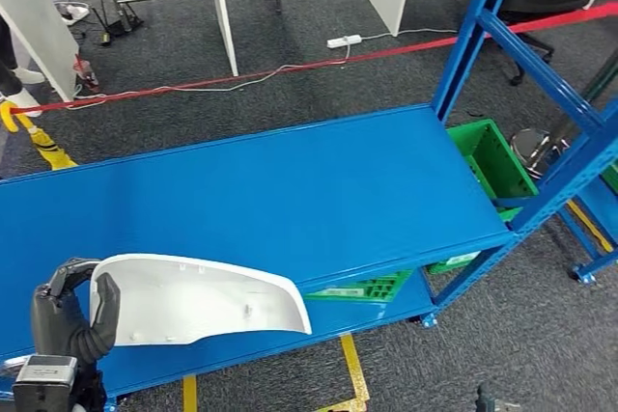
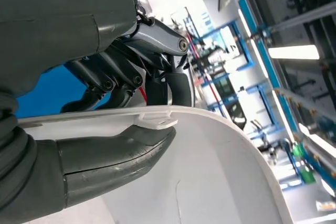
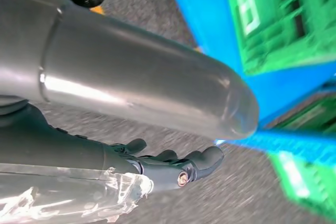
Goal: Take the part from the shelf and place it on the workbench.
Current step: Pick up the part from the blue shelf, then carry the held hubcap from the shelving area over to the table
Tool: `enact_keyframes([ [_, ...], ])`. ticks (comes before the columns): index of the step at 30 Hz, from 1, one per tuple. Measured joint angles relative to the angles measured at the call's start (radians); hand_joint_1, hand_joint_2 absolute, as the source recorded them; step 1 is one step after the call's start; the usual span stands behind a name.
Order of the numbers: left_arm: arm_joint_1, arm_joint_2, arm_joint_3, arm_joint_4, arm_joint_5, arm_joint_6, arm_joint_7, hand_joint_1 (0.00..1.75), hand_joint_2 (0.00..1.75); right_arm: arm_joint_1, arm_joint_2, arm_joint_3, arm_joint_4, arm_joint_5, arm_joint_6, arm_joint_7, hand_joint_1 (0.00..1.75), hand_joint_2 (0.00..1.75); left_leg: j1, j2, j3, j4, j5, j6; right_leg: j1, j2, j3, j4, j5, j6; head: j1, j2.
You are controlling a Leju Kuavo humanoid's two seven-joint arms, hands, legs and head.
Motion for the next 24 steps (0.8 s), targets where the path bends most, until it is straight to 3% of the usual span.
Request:
enact_keyframes([
  [1, 0.000, 0.000, 0.000, 0.000, 0.000, 0.000, 0.000, 1.75, 1.75, -0.001, -0.001, -0.001, 0.002, 0.000, 0.000, 0.000, 0.00, 0.00, -0.001, 0.011, -0.008, 0.003, 0.006, -0.004, 0.001, -0.021, 0.060, -0.071, 0.009, 0.001, 0.000, 0.000],
  [2, 0.000, -0.001, 0.000, 0.000, 0.000, 0.000, 0.000, 1.75, 1.75, -0.004, -0.002, -0.001, 0.003, 0.000, 0.000, 0.000, 0.00, 0.00, -0.003, 0.022, -0.014, 0.007, 0.010, -0.008, 0.004, -0.041, 0.120, -0.150, 0.003, 0.000, 0.000, 0.000],
  [3, -0.001, -0.001, 0.000, 0.000, 0.000, 0.001, 0.000, 1.75, 1.75, -0.008, -0.003, -0.001, 0.004, 0.000, 0.000, 0.000, 0.00, 0.00, -0.006, 0.033, -0.017, 0.011, 0.015, -0.013, 0.007, -0.057, 0.160, -0.212, -0.012, -0.005, 0.000, 0.000],
  [5, -0.002, -0.002, 0.000, 0.000, 0.000, 0.001, 0.000, 1.75, 1.75, -0.010, -0.003, -0.002, 0.007, 0.000, 0.000, 0.000, 0.00, 0.00, -0.008, 0.055, -0.018, 0.014, 0.025, -0.022, 0.013, -0.057, 0.180, -0.262, -0.029, -0.023, -0.001, 0.000],
  [6, -0.003, -0.003, 0.000, 0.000, 0.000, 0.001, 0.000, 1.75, 1.75, -0.007, -0.003, -0.002, 0.009, 0.000, 0.000, 0.000, 0.00, 0.00, -0.007, 0.061, -0.019, 0.015, 0.029, -0.027, 0.012, -0.048, 0.171, -0.262, -0.024, -0.033, -0.001, 0.000],
  [8, -0.003, -0.003, -0.001, 0.000, 0.000, 0.002, 0.000, 1.75, 1.75, -0.003, -0.004, -0.003, 0.014, 0.000, 0.000, 0.000, 0.00, 0.00, -0.003, 0.027, -0.028, 0.036, -0.004, -0.042, 0.009, -0.031, 0.152, -0.263, -0.005, -0.052, -0.001, 0.000],
  [10, -0.002, -0.003, -0.001, 0.000, 0.000, 0.003, 0.000, 1.75, 1.75, -0.007, -0.004, -0.004, 0.016, 0.000, 0.000, 0.000, 0.00, 0.00, 0.001, -0.032, -0.060, 0.134, -0.100, -0.054, 0.006, -0.011, 0.127, -0.264, 0.021, -0.064, -0.002, 0.000],
  [11, -0.001, -0.003, -0.001, 0.000, 0.000, 0.003, 0.000, 1.75, 1.75, -0.010, -0.005, -0.004, 0.017, 0.000, 0.000, 0.000, 0.00, 0.00, 0.002, -0.048, -0.079, 0.203, -0.148, -0.056, 0.006, 0.002, 0.111, -0.263, 0.035, -0.066, -0.002, 0.000],
  [12, -0.001, -0.003, 0.000, 0.000, 0.000, 0.003, 0.000, 1.75, 1.75, -0.011, -0.005, -0.004, 0.017, -0.001, 0.000, 0.000, 0.00, 0.00, 0.002, -0.055, -0.092, 0.263, -0.176, -0.056, 0.007, 0.015, 0.094, -0.262, 0.049, -0.066, -0.002, 0.000],
  [13, -0.001, -0.003, 0.000, 0.000, 0.000, 0.003, 0.000, 1.75, 1.75, -0.010, -0.005, -0.004, 0.017, -0.001, 0.000, 0.000, 0.00, 0.00, 0.002, -0.057, -0.092, 0.294, -0.180, -0.054, 0.007, 0.028, 0.077, -0.262, 0.063, -0.065, -0.002, 0.000],
  [14, -0.001, -0.003, 0.000, 0.000, 0.000, 0.003, 0.000, 1.75, 1.75, -0.009, -0.005, -0.004, 0.017, -0.001, 0.000, 0.000, 0.00, 0.00, 0.002, -0.058, -0.077, 0.293, -0.163, -0.052, 0.007, 0.040, 0.061, -0.261, 0.076, -0.063, -0.002, 0.000],
  [16, -0.004, -0.003, -0.001, 0.000, 0.001, 0.004, 0.000, 1.75, 1.75, -0.009, -0.005, -0.004, 0.020, -0.002, -0.001, 0.000, 0.00, 0.00, 0.003, -0.080, 0.005, 0.188, -0.106, -0.044, 0.006, 0.065, 0.031, -0.261, 0.102, -0.058, -0.002, 0.000],
  [18, -0.009, -0.003, -0.001, 0.000, 0.002, 0.004, 0.000, 1.75, 1.75, -0.012, -0.005, -0.005, 0.022, -0.004, -0.005, 0.000, 0.00, 0.00, 0.004, -0.125, 0.099, 0.042, -0.091, -0.032, 0.006, 0.090, 0.010, -0.261, 0.127, -0.049, -0.001, 0.000],
  [19, -0.013, -0.003, -0.001, 0.001, 0.003, 0.003, 0.000, 1.75, 1.75, -0.014, -0.005, -0.006, 0.023, -0.005, -0.008, 0.000, 0.00, 0.00, 0.004, -0.140, 0.124, -0.001, -0.097, -0.028, 0.006, 0.100, 0.005, -0.263, 0.139, -0.044, -0.001, 0.000],
  [21, -0.020, -0.003, -0.002, 0.005, 0.007, 0.003, 0.000, 1.75, 1.75, -0.014, -0.006, -0.011, 0.024, -0.007, -0.021, 0.000, 0.00, 0.00, 0.003, -0.128, 0.126, -0.023, -0.093, -0.018, 0.005, 0.120, -0.002, -0.275, 0.167, -0.030, -0.001, 0.000],
  [22, -0.025, -0.003, -0.004, 0.008, 0.008, 0.003, 0.000, 1.75, 1.75, -0.013, -0.007, -0.015, 0.025, -0.008, -0.034, 0.000, 0.00, 0.00, 0.003, -0.115, 0.118, -0.024, -0.082, -0.011, 0.004, 0.116, -0.007, -0.275, 0.166, -0.025, -0.002, 0.000],
  [23, -0.029, -0.003, -0.006, 0.011, 0.010, 0.004, 0.000, 1.75, 1.75, -0.011, -0.007, -0.019, 0.026, -0.008, -0.051, 0.000, 0.00, 0.00, 0.004, -0.102, 0.109, -0.025, -0.070, -0.003, 0.004, 0.100, -0.016, -0.262, 0.144, -0.020, 0.001, 0.000],
  [24, -0.033, -0.003, -0.009, 0.013, 0.010, 0.006, 0.000, 1.75, 1.75, -0.011, -0.008, -0.022, 0.026, -0.008, -0.069, 0.000, 0.00, 0.00, 0.006, -0.088, 0.098, -0.027, -0.058, 0.004, 0.005, 0.076, -0.029, -0.228, 0.101, -0.017, 0.005, 0.000],
])
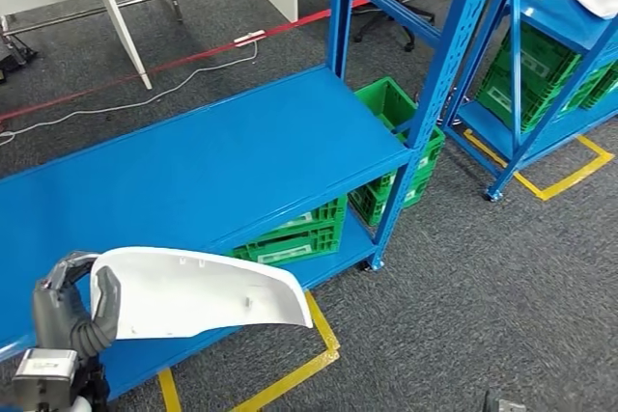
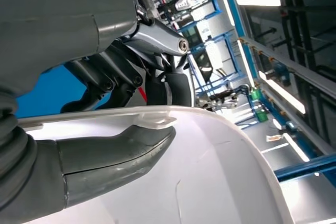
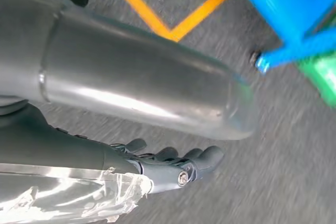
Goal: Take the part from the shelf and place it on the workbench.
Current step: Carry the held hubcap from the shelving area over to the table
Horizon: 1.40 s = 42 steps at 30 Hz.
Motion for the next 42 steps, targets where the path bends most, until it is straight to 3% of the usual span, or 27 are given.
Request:
enact_keyframes([
  [2, -0.005, 0.001, -0.004, 0.007, 0.000, 0.005, 0.003, 1.75, 1.75, -0.005, 0.001, -0.004, 0.000, -0.003, -0.030, 0.000, 0.00, 0.00, -0.002, 0.027, -0.027, 0.001, 0.023, 0.006, 0.000, -0.048, -0.030, 0.126, -0.114, 0.006, 0.006, 0.000],
  [3, -0.008, 0.002, -0.007, 0.012, 0.000, 0.007, 0.005, 1.75, 1.75, -0.007, 0.001, -0.006, 0.000, -0.006, -0.041, 0.000, 0.00, 0.00, -0.002, 0.041, -0.043, 0.002, 0.035, 0.006, -0.002, -0.058, -0.039, 0.195, -0.147, 0.010, 0.006, 0.000],
  [4, -0.014, 0.002, -0.010, 0.019, -0.001, 0.010, 0.007, 1.75, 1.75, -0.009, 0.001, -0.010, 0.000, -0.009, -0.051, 0.000, 0.00, 0.00, -0.003, 0.056, -0.060, 0.004, 0.048, 0.005, -0.003, -0.063, -0.037, 0.246, -0.152, 0.014, 0.006, 0.000],
  [5, -0.022, 0.003, -0.014, 0.028, -0.001, 0.014, 0.008, 1.75, 1.75, -0.008, 0.001, -0.014, 0.000, -0.011, -0.060, 0.000, 0.00, 0.00, -0.003, 0.069, -0.077, 0.006, 0.059, 0.003, -0.005, -0.066, -0.022, 0.268, -0.132, 0.017, 0.006, 0.000],
  [7, -0.038, 0.003, -0.023, 0.048, -0.002, 0.024, 0.008, 1.75, 1.75, -0.003, 0.001, -0.027, 0.000, -0.012, -0.069, 0.000, 0.00, 0.00, -0.002, 0.091, -0.107, 0.014, 0.078, -0.005, -0.007, -0.081, 0.060, 0.206, -0.076, 0.022, 0.006, 0.000],
  [9, -0.052, 0.005, -0.033, 0.064, -0.002, 0.032, 0.010, 1.75, 1.75, -0.001, 0.004, -0.040, -0.001, -0.006, -0.069, 0.000, 0.00, 0.00, -0.005, 0.111, -0.130, 0.029, 0.090, -0.016, -0.003, -0.117, 0.178, 0.053, -0.093, 0.022, 0.007, 0.000],
  [11, -0.066, 0.007, -0.044, 0.079, -0.002, 0.035, 0.016, 1.75, 1.75, 0.000, 0.008, -0.055, -0.002, 0.002, -0.065, 0.000, 0.00, 0.00, -0.008, 0.131, -0.140, 0.038, 0.103, -0.025, 0.004, -0.130, 0.227, -0.043, -0.133, 0.010, 0.004, 0.000],
  [13, -0.075, 0.009, -0.055, 0.095, -0.001, 0.034, 0.021, 1.75, 1.75, 0.008, 0.012, -0.074, -0.002, 0.010, -0.061, 0.000, 0.00, 0.00, -0.005, 0.143, -0.144, 0.042, 0.109, -0.034, 0.004, -0.114, 0.209, -0.049, -0.126, -0.011, 0.002, 0.000],
  [14, -0.078, 0.010, -0.060, 0.103, 0.000, 0.032, 0.023, 1.75, 1.75, 0.012, 0.014, -0.083, -0.001, 0.015, -0.059, 0.000, 0.00, 0.00, -0.003, 0.130, -0.149, 0.052, 0.092, -0.041, 0.003, -0.106, 0.198, -0.047, -0.116, -0.020, 0.002, 0.000],
  [16, -0.079, 0.011, -0.066, 0.115, 0.002, 0.029, 0.024, 1.75, 1.75, 0.013, 0.018, -0.101, 0.000, 0.026, -0.054, 0.000, 0.00, 0.00, 0.002, 0.079, -0.172, 0.127, 0.000, -0.053, 0.001, -0.088, 0.171, -0.047, -0.089, -0.035, 0.002, 0.000],
  [18, -0.079, 0.014, -0.069, 0.124, 0.002, 0.028, 0.024, 1.75, 1.75, 0.009, 0.019, -0.116, 0.000, 0.039, -0.047, 0.000, 0.00, 0.00, 0.004, 0.041, -0.200, 0.257, -0.100, -0.057, 0.001, -0.063, 0.136, -0.046, -0.058, -0.041, 0.001, 0.000],
  [19, -0.079, 0.015, -0.072, 0.128, 0.001, 0.028, 0.025, 1.75, 1.75, 0.009, 0.021, -0.124, 0.000, 0.046, -0.044, 0.000, 0.00, 0.00, 0.003, 0.034, -0.203, 0.306, -0.117, -0.055, 0.003, -0.050, 0.116, -0.045, -0.042, -0.041, 0.001, 0.000],
  [20, -0.079, 0.017, -0.076, 0.133, 0.000, 0.028, 0.025, 1.75, 1.75, 0.009, 0.023, -0.134, 0.000, 0.052, -0.041, 0.000, 0.00, 0.00, 0.002, 0.031, -0.193, 0.324, -0.109, -0.052, 0.004, -0.038, 0.098, -0.044, -0.027, -0.040, 0.001, 0.000],
  [21, -0.080, 0.017, -0.080, 0.137, -0.001, 0.028, 0.027, 1.75, 1.75, 0.010, 0.025, -0.143, 0.000, 0.059, -0.039, 0.000, 0.00, 0.00, 0.000, 0.027, -0.167, 0.308, -0.084, -0.046, 0.005, -0.027, 0.081, -0.044, -0.013, -0.040, 0.001, 0.000],
  [23, -0.084, 0.018, -0.088, 0.143, -0.005, 0.028, 0.030, 1.75, 1.75, 0.010, 0.031, -0.161, 0.000, 0.069, -0.036, 0.000, 0.00, 0.00, -0.003, -0.002, -0.072, 0.188, -0.038, -0.031, 0.007, -0.004, 0.052, -0.044, 0.013, -0.036, 0.002, 0.000],
  [25, -0.090, 0.018, -0.094, 0.147, -0.008, 0.027, 0.033, 1.75, 1.75, 0.007, 0.035, -0.174, 0.000, 0.075, -0.033, 0.000, 0.00, 0.00, -0.005, -0.039, 0.018, 0.052, -0.042, -0.019, 0.008, 0.018, 0.032, -0.044, 0.040, -0.028, 0.002, 0.000],
  [26, -0.093, 0.019, -0.095, 0.149, -0.008, 0.027, 0.034, 1.75, 1.75, 0.007, 0.037, -0.180, 0.000, 0.077, -0.032, 0.000, 0.00, 0.00, -0.007, -0.047, 0.039, 0.015, -0.049, -0.016, 0.007, 0.028, 0.027, -0.047, 0.054, -0.022, 0.002, 0.000],
  [28, -0.096, 0.019, -0.098, 0.154, -0.009, 0.026, 0.036, 1.75, 1.75, 0.013, 0.038, -0.190, 0.000, 0.078, -0.031, 0.000, 0.00, 0.00, -0.009, -0.029, 0.034, 0.002, -0.039, -0.008, 0.004, 0.040, 0.021, -0.058, 0.076, -0.010, 0.002, 0.000],
  [29, -0.097, 0.019, -0.100, 0.156, -0.009, 0.025, 0.037, 1.75, 1.75, 0.016, 0.039, -0.194, 0.000, 0.079, -0.031, 0.000, 0.00, 0.00, -0.008, -0.017, 0.026, 0.001, -0.028, -0.002, 0.004, 0.028, 0.013, -0.053, 0.064, -0.004, 0.003, 0.000],
  [31, -0.098, 0.019, -0.105, 0.160, -0.009, 0.024, 0.039, 1.75, 1.75, 0.019, 0.040, -0.202, 0.001, 0.080, -0.032, 0.000, 0.00, 0.00, -0.005, 0.008, 0.002, -0.002, -0.002, 0.008, 0.003, -0.022, -0.015, 0.015, -0.019, 0.005, 0.007, 0.000],
  [33, -0.097, 0.019, -0.106, 0.163, -0.009, 0.024, 0.039, 1.75, 1.75, 0.015, 0.041, -0.205, 0.001, 0.080, -0.031, 0.000, 0.00, 0.00, -0.007, 0.035, -0.028, -0.001, 0.023, 0.011, -0.001, -0.058, -0.047, 0.155, -0.122, 0.017, 0.011, 0.000],
  [34, -0.097, 0.019, -0.107, 0.165, -0.009, 0.024, 0.039, 1.75, 1.75, 0.013, 0.041, -0.206, 0.001, 0.080, -0.031, 0.000, 0.00, 0.00, -0.007, 0.049, -0.044, 0.000, 0.035, 0.010, -0.003, -0.063, -0.054, 0.220, -0.140, 0.022, 0.011, 0.000],
  [36, -0.097, 0.019, -0.108, 0.169, -0.009, 0.024, 0.039, 1.75, 1.75, 0.012, 0.041, -0.207, 0.001, 0.080, -0.031, 0.000, 0.00, 0.00, -0.006, 0.077, -0.076, 0.002, 0.059, 0.005, -0.009, -0.068, -0.024, 0.267, -0.107, 0.031, 0.011, 0.000],
  [37, -0.097, 0.019, -0.108, 0.171, -0.009, 0.024, 0.039, 1.75, 1.75, 0.012, 0.041, -0.207, 0.001, 0.080, -0.031, 0.000, 0.00, 0.00, -0.006, 0.088, -0.091, 0.004, 0.069, 0.001, -0.012, -0.074, 0.018, 0.235, -0.078, 0.035, 0.011, 0.000],
  [38, -0.097, 0.019, -0.108, 0.172, -0.009, 0.024, 0.039, 1.75, 1.75, 0.011, 0.042, -0.207, 0.001, 0.081, -0.031, 0.000, 0.00, 0.00, -0.007, 0.099, -0.104, 0.008, 0.078, -0.004, -0.014, -0.090, 0.080, 0.167, -0.068, 0.038, 0.011, 0.000],
  [40, -0.099, 0.020, -0.109, 0.172, -0.009, 0.025, 0.039, 1.75, 1.75, 0.006, 0.044, -0.207, 0.000, 0.082, -0.031, 0.000, 0.00, 0.00, -0.008, 0.119, -0.121, 0.017, 0.093, -0.016, -0.011, -0.119, 0.202, 0.003, -0.096, 0.035, 0.010, 0.000],
  [42, -0.101, 0.021, -0.110, 0.173, -0.009, 0.026, 0.039, 1.75, 1.75, 0.003, 0.045, -0.208, 0.000, 0.083, -0.030, 0.000, 0.00, 0.00, -0.006, 0.138, -0.130, 0.023, 0.109, -0.026, -0.002, -0.121, 0.240, -0.074, -0.121, 0.020, 0.010, 0.000],
])
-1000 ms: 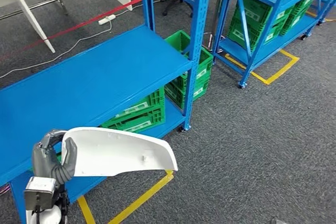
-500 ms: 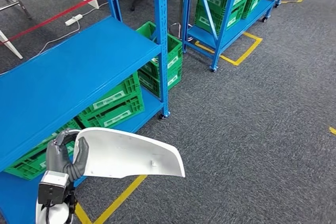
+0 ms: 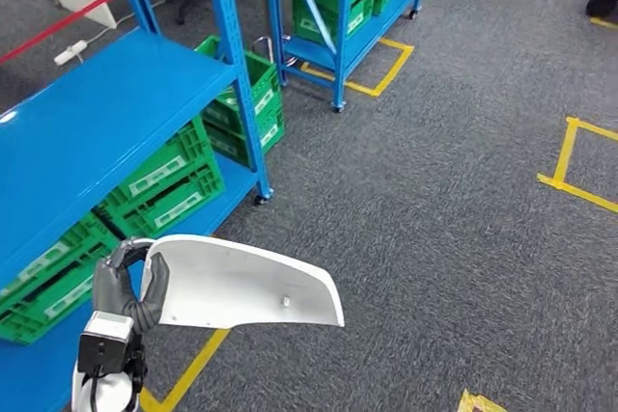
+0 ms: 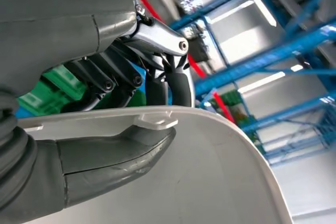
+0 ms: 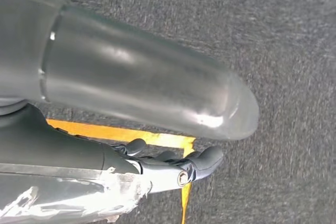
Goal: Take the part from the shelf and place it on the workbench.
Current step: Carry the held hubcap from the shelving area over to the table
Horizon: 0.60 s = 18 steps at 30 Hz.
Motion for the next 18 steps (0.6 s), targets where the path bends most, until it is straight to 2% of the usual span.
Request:
enact_keyframes([
  [1, -0.001, 0.000, -0.001, 0.001, 0.000, 0.000, 0.000, 1.75, 1.75, 0.002, 0.000, -0.001, 0.000, 0.000, 0.000, 0.000, 0.00, 0.00, 0.003, 0.004, -0.003, 0.001, 0.006, -0.006, 0.002, 0.007, -0.012, 0.002, 0.006, -0.012, -0.001, 0.000],
  [2, -0.001, 0.001, -0.002, 0.002, 0.000, 0.000, 0.000, 1.75, 1.75, 0.005, 0.001, -0.002, 0.000, 0.000, 0.000, 0.000, 0.00, 0.00, 0.006, -0.007, -0.009, 0.007, -0.003, -0.013, 0.003, 0.014, -0.024, 0.004, 0.014, -0.022, 0.000, 0.000],
  [3, 0.000, 0.001, -0.003, 0.002, 0.000, 0.000, 0.000, 1.75, 1.75, 0.007, 0.001, -0.004, 0.000, 0.000, -0.001, 0.000, 0.00, 0.00, 0.009, -0.030, -0.019, 0.029, -0.031, -0.019, 0.003, 0.022, -0.034, 0.005, 0.025, -0.034, -0.001, 0.000],
  [5, 0.002, 0.004, -0.003, 0.003, 0.000, 0.000, 0.000, 1.75, 1.75, 0.005, 0.001, -0.006, 0.000, 0.000, -0.002, 0.000, 0.00, 0.00, 0.011, -0.086, -0.052, 0.131, -0.132, -0.025, 0.005, 0.040, -0.062, 0.006, 0.052, -0.051, -0.002, 0.000],
  [6, 0.002, 0.005, -0.003, 0.004, 0.000, 0.000, 0.000, 1.75, 1.75, 0.004, 0.000, -0.006, 0.000, 0.000, -0.001, 0.000, 0.00, 0.00, 0.010, -0.101, -0.070, 0.202, -0.181, -0.023, 0.008, 0.052, -0.079, 0.007, 0.067, -0.055, -0.002, 0.000],
  [7, 0.002, 0.006, -0.003, 0.005, 0.000, 0.000, 0.000, 1.75, 1.75, 0.003, 0.000, -0.006, 0.000, 0.000, -0.001, 0.000, 0.00, 0.00, 0.009, -0.106, -0.081, 0.262, -0.209, -0.019, 0.011, 0.064, -0.097, 0.009, 0.081, -0.057, -0.003, 0.000],
  [8, 0.002, 0.006, -0.003, 0.006, 0.000, 0.000, 0.000, 1.75, 1.75, 0.003, 0.000, -0.006, 0.000, 0.000, -0.001, 0.000, 0.00, 0.00, 0.007, -0.108, -0.081, 0.297, -0.215, -0.014, 0.014, 0.076, -0.116, 0.011, 0.093, -0.057, -0.003, 0.000],
  [9, 0.002, 0.006, -0.003, 0.006, 0.000, 0.000, 0.000, 1.75, 1.75, 0.004, 0.001, -0.006, 0.000, 0.000, 0.000, 0.000, 0.00, 0.00, 0.004, -0.110, -0.064, 0.297, -0.200, -0.009, 0.016, 0.088, -0.134, 0.013, 0.106, -0.058, -0.002, 0.000],
  [10, 0.002, 0.006, -0.003, 0.007, 0.000, 0.000, 0.000, 1.75, 1.75, 0.004, 0.001, -0.006, 0.000, 0.000, 0.000, 0.000, 0.00, 0.00, 0.002, -0.115, -0.030, 0.260, -0.172, -0.002, 0.017, 0.100, -0.151, 0.016, 0.118, -0.058, -0.003, 0.000],
  [11, 0.001, 0.006, -0.003, 0.007, 0.000, 0.000, 0.000, 1.75, 1.75, 0.004, 0.001, -0.007, 0.000, 0.000, -0.001, 0.000, 0.00, 0.00, 0.001, -0.130, 0.018, 0.198, -0.147, 0.003, 0.018, 0.112, -0.167, 0.020, 0.130, -0.057, -0.003, 0.000],
  [13, 0.000, 0.007, -0.003, 0.007, 0.000, 0.000, 0.000, 1.75, 1.75, 0.003, 0.001, -0.007, 0.000, 0.000, -0.001, 0.000, 0.00, 0.00, 0.002, -0.169, 0.112, 0.058, -0.136, 0.010, 0.021, 0.135, -0.193, 0.025, 0.154, -0.051, -0.002, 0.000],
  [14, 0.000, 0.007, -0.003, 0.007, 0.000, 0.000, 0.000, 1.75, 1.75, 0.003, 0.001, -0.007, 0.000, 0.000, 0.000, 0.000, 0.00, 0.00, 0.003, -0.182, 0.136, 0.016, -0.143, 0.010, 0.022, 0.145, -0.200, 0.025, 0.166, -0.048, -0.002, 0.000],
  [15, 0.000, 0.007, -0.003, 0.007, 0.000, 0.000, 0.000, 1.75, 1.75, 0.005, 0.001, -0.007, 0.000, 0.000, 0.000, 0.000, 0.00, 0.00, 0.002, -0.182, 0.142, -0.003, -0.147, 0.010, 0.022, 0.155, -0.206, 0.023, 0.178, -0.044, -0.003, 0.000],
  [16, 0.000, 0.007, -0.004, 0.007, 0.000, 0.000, 0.000, 1.75, 1.75, 0.008, 0.000, -0.008, 0.000, 0.000, 0.000, 0.000, 0.00, 0.00, 0.003, -0.172, 0.136, -0.004, -0.141, 0.011, 0.021, 0.164, -0.211, 0.020, 0.190, -0.039, -0.004, 0.000],
  [17, -0.001, 0.007, -0.004, 0.008, 0.000, 0.000, 0.000, 1.75, 1.75, 0.012, 0.000, -0.008, 0.000, 0.000, -0.001, 0.000, 0.00, 0.00, 0.005, -0.160, 0.129, -0.003, -0.133, 0.015, 0.022, 0.160, -0.218, 0.022, 0.189, -0.034, -0.004, 0.000],
  [18, -0.001, 0.006, -0.004, 0.008, 0.000, 0.000, 0.000, 1.75, 1.75, 0.015, 0.000, -0.009, 0.000, 0.000, -0.001, 0.000, 0.00, 0.00, 0.006, -0.147, 0.121, -0.003, -0.124, 0.022, 0.023, 0.143, -0.229, 0.037, 0.169, -0.027, -0.002, 0.000],
])
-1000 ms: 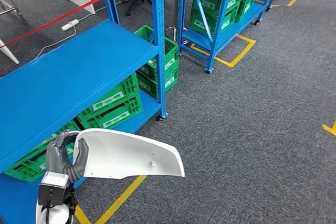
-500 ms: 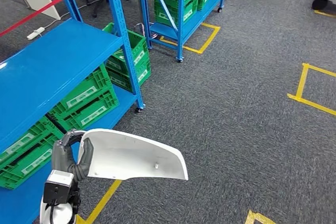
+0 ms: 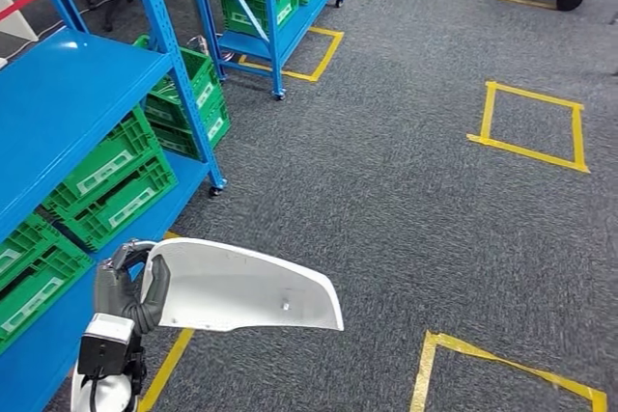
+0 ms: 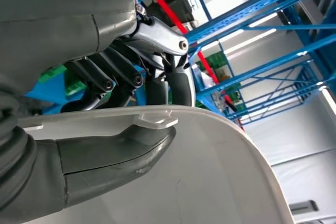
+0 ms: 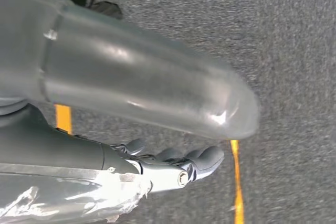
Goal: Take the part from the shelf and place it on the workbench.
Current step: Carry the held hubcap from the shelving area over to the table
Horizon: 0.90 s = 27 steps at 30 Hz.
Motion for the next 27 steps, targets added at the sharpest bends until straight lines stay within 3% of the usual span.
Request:
enact_keyframes([
  [2, 0.000, -0.001, 0.000, 0.000, 0.000, 0.000, 0.000, 1.75, 1.75, 0.001, 0.001, -0.002, 0.000, 0.000, 0.000, 0.000, 0.00, 0.00, 0.002, 0.023, -0.019, -0.001, 0.014, 0.009, -0.001, -0.054, -0.034, 0.092, -0.087, 0.014, 0.006, 0.000],
  [3, 0.000, -0.001, 0.000, 0.001, 0.000, -0.008, 0.002, 1.75, 1.75, -0.001, 0.001, -0.002, 0.000, 0.001, -0.001, 0.000, 0.00, 0.00, 0.002, 0.035, -0.029, -0.001, 0.019, 0.011, -0.005, -0.072, -0.056, 0.165, -0.133, 0.021, 0.009, 0.000],
  [4, -0.002, 0.000, -0.003, 0.003, -0.002, -0.028, 0.009, 1.75, 1.75, -0.002, 0.001, -0.004, 0.000, 0.002, -0.006, 0.001, 0.00, 0.00, 0.003, 0.048, -0.039, -0.002, 0.023, 0.010, -0.010, -0.081, -0.073, 0.236, -0.159, 0.027, 0.009, 0.000],
  [5, -0.007, 0.000, -0.010, 0.007, -0.006, -0.058, 0.018, 1.75, 1.75, -0.003, 0.002, -0.009, 0.000, 0.005, -0.011, 0.002, 0.00, 0.00, 0.003, 0.061, -0.047, -0.001, 0.029, 0.009, -0.015, -0.086, -0.080, 0.286, -0.164, 0.032, 0.009, 0.000],
  [6, -0.014, 0.000, -0.020, 0.014, -0.011, -0.092, 0.029, 1.75, 1.75, -0.002, 0.002, -0.015, 0.000, 0.008, -0.017, 0.004, 0.00, 0.00, 0.004, 0.074, -0.053, -0.001, 0.034, 0.007, -0.019, -0.089, -0.067, 0.298, -0.153, 0.036, 0.009, 0.000],
  [7, -0.022, 0.000, -0.033, 0.022, -0.017, -0.120, 0.037, 1.75, 1.75, -0.001, 0.002, -0.023, -0.001, 0.012, -0.022, 0.006, 0.00, 0.00, 0.006, 0.086, -0.056, -0.001, 0.037, 0.004, -0.022, -0.093, -0.033, 0.265, -0.132, 0.038, 0.009, 0.000],
  [8, -0.028, -0.001, -0.046, 0.029, -0.021, -0.137, 0.040, 1.75, 1.75, 0.000, 0.002, -0.030, -0.001, 0.016, -0.024, 0.007, 0.00, 0.00, 0.006, 0.096, -0.057, -0.001, 0.039, 0.001, -0.023, -0.105, 0.019, 0.195, -0.111, 0.038, 0.010, 0.000],
  [10, -0.035, -0.002, -0.063, 0.037, -0.024, -0.145, 0.041, 1.75, 1.75, -0.002, 0.002, -0.039, -0.003, 0.021, -0.023, 0.008, 0.00, 0.00, 0.006, 0.121, -0.056, 0.000, 0.038, -0.008, -0.016, -0.142, 0.125, 0.044, -0.106, 0.031, 0.009, 0.000],
  [11, -0.038, -0.002, -0.066, 0.040, -0.023, -0.145, 0.041, 1.75, 1.75, -0.003, 0.002, -0.042, -0.004, 0.024, -0.022, 0.009, 0.00, 0.00, 0.005, 0.132, -0.054, 0.001, 0.036, -0.014, -0.011, -0.155, 0.153, -0.001, -0.113, 0.023, 0.009, 0.000],
  [12, -0.041, -0.001, -0.069, 0.042, -0.023, -0.146, 0.041, 1.75, 1.75, -0.003, 0.002, -0.046, -0.004, 0.028, -0.019, 0.009, 0.00, 0.00, 0.004, 0.144, -0.052, 0.001, 0.034, -0.021, -0.006, -0.158, 0.160, -0.019, -0.124, 0.014, 0.009, 0.000],
  [14, -0.046, -0.001, -0.075, 0.043, -0.021, -0.148, 0.041, 1.75, 1.75, 0.002, 0.002, -0.056, -0.005, 0.035, -0.015, 0.010, 0.00, 0.00, 0.005, 0.157, -0.043, 0.002, 0.027, -0.034, -0.006, -0.139, 0.160, -0.028, -0.131, -0.005, 0.010, 0.000],
  [16, -0.049, -0.001, -0.080, 0.044, -0.021, -0.148, 0.040, 1.75, 1.75, 0.004, 0.003, -0.064, -0.006, 0.040, -0.014, 0.011, 0.00, 0.00, 0.009, 0.119, -0.058, 0.048, 0.001, -0.043, -0.009, -0.118, 0.176, -0.038, -0.132, -0.019, 0.007, 0.000],
  [18, -0.048, 0.002, -0.081, 0.046, -0.020, -0.148, 0.039, 1.75, 1.75, -0.001, 0.004, -0.068, -0.007, 0.043, -0.013, 0.011, 0.00, 0.00, 0.011, 0.060, -0.130, 0.179, -0.049, -0.045, -0.011, -0.095, 0.191, -0.042, -0.137, -0.030, 0.001, 0.000],
  [19, -0.046, 0.004, -0.081, 0.048, -0.020, -0.148, 0.039, 1.75, 1.75, -0.003, 0.004, -0.069, -0.008, 0.044, -0.012, 0.011, 0.00, 0.00, 0.011, 0.045, -0.177, 0.254, -0.064, -0.045, -0.011, -0.081, 0.197, -0.042, -0.141, -0.033, 0.000, 0.000],
  [20, -0.044, 0.006, -0.081, 0.049, -0.020, -0.148, 0.039, 1.75, 1.75, -0.004, 0.004, -0.071, -0.009, 0.048, -0.012, 0.011, 0.00, 0.00, 0.011, 0.038, -0.219, 0.308, -0.058, -0.045, -0.011, -0.066, 0.205, -0.042, -0.149, -0.034, -0.001, 0.000],
  [21, -0.042, 0.008, -0.080, 0.051, -0.020, -0.148, 0.039, 1.75, 1.75, -0.002, 0.004, -0.073, -0.009, 0.053, -0.011, 0.012, 0.00, 0.00, 0.012, 0.036, -0.250, 0.334, -0.020, -0.046, -0.011, -0.052, 0.216, -0.042, -0.158, -0.034, -0.001, 0.000],
  [22, -0.041, 0.009, -0.080, 0.053, -0.019, -0.148, 0.039, 1.75, 1.75, -0.001, 0.005, -0.076, -0.009, 0.059, -0.011, 0.014, 0.00, 0.00, 0.014, 0.034, -0.265, 0.327, 0.043, -0.048, -0.012, -0.037, 0.230, -0.042, -0.169, -0.032, -0.001, 0.000],
  [23, -0.040, 0.010, -0.080, 0.054, -0.018, -0.148, 0.039, 1.75, 1.75, 0.001, 0.005, -0.079, -0.009, 0.066, -0.012, 0.015, 0.00, 0.00, 0.019, 0.029, -0.269, 0.295, 0.116, -0.050, -0.013, -0.024, 0.245, -0.042, -0.182, -0.028, -0.001, 0.000],
  [24, -0.038, 0.011, -0.080, 0.057, -0.016, -0.148, 0.039, 1.75, 1.75, 0.003, 0.004, -0.083, -0.009, 0.072, -0.012, 0.016, 0.00, 0.00, 0.024, 0.015, -0.260, 0.254, 0.170, -0.056, -0.014, -0.011, 0.255, -0.042, -0.196, -0.023, -0.001, 0.000],
  [25, -0.034, 0.012, -0.080, 0.060, -0.014, -0.148, 0.039, 1.75, 1.75, 0.004, 0.004, -0.088, -0.009, 0.078, -0.012, 0.018, 0.00, 0.00, 0.028, -0.001, -0.236, 0.205, 0.187, -0.061, -0.015, 0.004, 0.263, -0.039, -0.211, -0.017, 0.000, 0.000],
  [26, -0.031, 0.014, -0.080, 0.062, -0.012, -0.148, 0.039, 1.75, 1.75, 0.003, 0.004, -0.092, -0.010, 0.083, -0.012, 0.018, 0.00, 0.00, 0.031, -0.016, -0.204, 0.157, 0.168, -0.064, -0.018, 0.017, 0.267, -0.034, -0.225, -0.010, 0.000, 0.000],
  [27, -0.030, 0.014, -0.081, 0.064, -0.011, -0.148, 0.038, 1.75, 1.75, 0.003, 0.004, -0.095, -0.011, 0.087, -0.012, 0.018, 0.00, 0.00, 0.031, -0.027, -0.174, 0.120, 0.125, -0.062, -0.020, 0.029, 0.268, -0.026, -0.235, -0.003, -0.001, 0.000],
])
